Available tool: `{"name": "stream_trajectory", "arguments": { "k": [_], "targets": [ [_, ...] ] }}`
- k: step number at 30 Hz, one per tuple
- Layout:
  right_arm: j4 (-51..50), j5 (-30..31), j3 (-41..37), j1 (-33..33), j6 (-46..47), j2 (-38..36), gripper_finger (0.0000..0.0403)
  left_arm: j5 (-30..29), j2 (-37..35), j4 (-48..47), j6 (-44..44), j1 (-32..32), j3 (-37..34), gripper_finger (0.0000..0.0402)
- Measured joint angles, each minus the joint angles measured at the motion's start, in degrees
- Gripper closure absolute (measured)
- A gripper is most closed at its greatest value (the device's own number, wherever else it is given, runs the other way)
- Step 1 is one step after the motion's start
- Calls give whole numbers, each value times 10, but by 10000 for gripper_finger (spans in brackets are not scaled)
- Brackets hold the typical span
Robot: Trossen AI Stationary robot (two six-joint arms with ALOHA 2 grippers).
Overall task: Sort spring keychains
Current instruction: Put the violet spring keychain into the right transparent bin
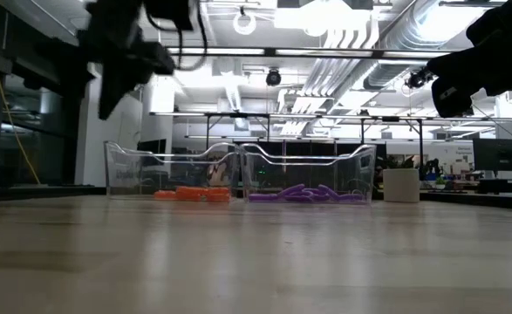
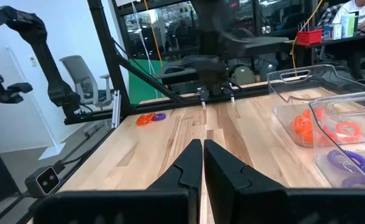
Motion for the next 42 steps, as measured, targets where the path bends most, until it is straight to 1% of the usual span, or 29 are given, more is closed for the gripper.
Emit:
{"name": "stream_trajectory", "arguments": {
  "k": [3,5,8,11,13,16,18,22,25,27,30,36,42],
  "targets": [
    [0,0,0,0,0,0,391,3,-17,18,-94,-61,-26,177],
    [0,0,0,0,0,0,391,9,-38,21,-152,-103,-57,177],
    [0,0,0,0,0,0,391,25,-57,78,-227,-166,-93,177],
    [0,0,0,0,0,0,391,32,-60,106,-300,-227,-135,177],
    [0,0,0,0,0,0,391,34,-62,159,-353,-267,-160,177],
    [0,0,0,0,0,0,391,34,-60,201,-415,-331,-198,177],
    [0,0,0,0,0,0,391,35,-61,242,-456,-369,-213,177],
    [0,0,0,0,0,0,391,20,-60,275,-549,-435,-236,177],
    [0,0,0,0,0,0,391,16,-60,270,-608,-474,-237,177],
    [0,0,0,0,0,0,391,19,-60,274,-627,-495,-237,177],
    [0,0,0,0,0,0,391,30,-54,283,-632,-509,-237,177],
    [0,0,0,0,0,0,391,30,-11,320,-632,-510,-237,177],
    [0,0,0,0,0,0,391,44,30,356,-632,-510,-237,177]
  ]
}}
